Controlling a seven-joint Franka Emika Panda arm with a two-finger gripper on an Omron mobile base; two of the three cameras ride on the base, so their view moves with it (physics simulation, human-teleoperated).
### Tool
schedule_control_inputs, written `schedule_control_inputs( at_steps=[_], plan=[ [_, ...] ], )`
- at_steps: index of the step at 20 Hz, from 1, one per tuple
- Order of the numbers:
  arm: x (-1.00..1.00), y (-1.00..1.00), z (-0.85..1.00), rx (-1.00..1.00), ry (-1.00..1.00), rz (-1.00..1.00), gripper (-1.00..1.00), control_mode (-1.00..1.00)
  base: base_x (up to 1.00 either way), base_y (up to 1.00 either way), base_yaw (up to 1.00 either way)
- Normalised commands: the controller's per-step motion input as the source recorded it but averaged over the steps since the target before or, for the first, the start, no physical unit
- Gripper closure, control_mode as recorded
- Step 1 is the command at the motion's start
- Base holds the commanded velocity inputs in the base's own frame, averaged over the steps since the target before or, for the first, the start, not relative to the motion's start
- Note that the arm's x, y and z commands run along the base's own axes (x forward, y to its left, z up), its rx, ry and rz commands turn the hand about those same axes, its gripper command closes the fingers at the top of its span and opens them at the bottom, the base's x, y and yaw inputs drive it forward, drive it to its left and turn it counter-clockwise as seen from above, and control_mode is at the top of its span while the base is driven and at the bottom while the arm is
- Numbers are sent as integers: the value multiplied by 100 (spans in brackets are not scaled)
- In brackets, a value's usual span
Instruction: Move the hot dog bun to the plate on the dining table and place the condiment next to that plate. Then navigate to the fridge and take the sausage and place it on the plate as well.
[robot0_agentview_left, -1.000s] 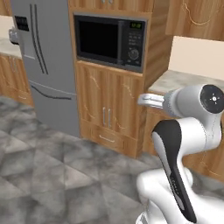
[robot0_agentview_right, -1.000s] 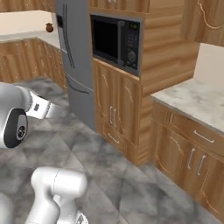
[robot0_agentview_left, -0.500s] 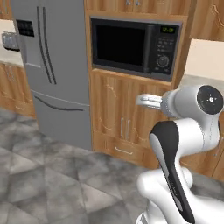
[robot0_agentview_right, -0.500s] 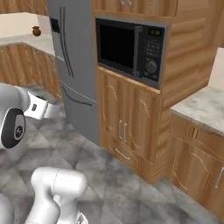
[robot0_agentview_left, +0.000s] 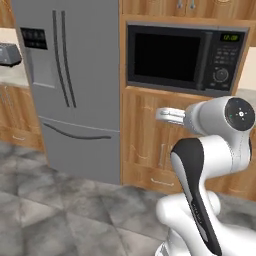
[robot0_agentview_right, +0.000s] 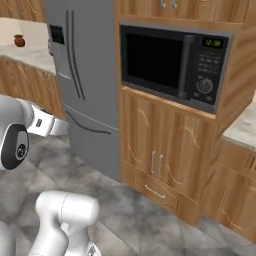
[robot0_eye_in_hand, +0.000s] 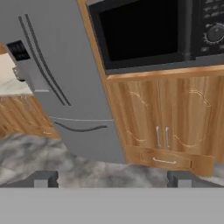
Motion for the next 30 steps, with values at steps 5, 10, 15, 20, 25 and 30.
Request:
schedule_control_inputs(
  at_steps=[5,10,15,20,25,30],
  plan=[
    [0,0,0,0,0,0,-100,100,38,100,-30],
    [0,0,0,0,0,0,-100,100,29,100,-27],
    [0,0,0,0,0,0,-100,100,34,94,-29],
    [0,0,0,0,0,0,-100,100,52,77,-22],
    [0,0,0,0,0,0,-100,100,50,60,-22],
    [0,0,0,0,0,0,-100,100,38,33,-40]
  ],
)
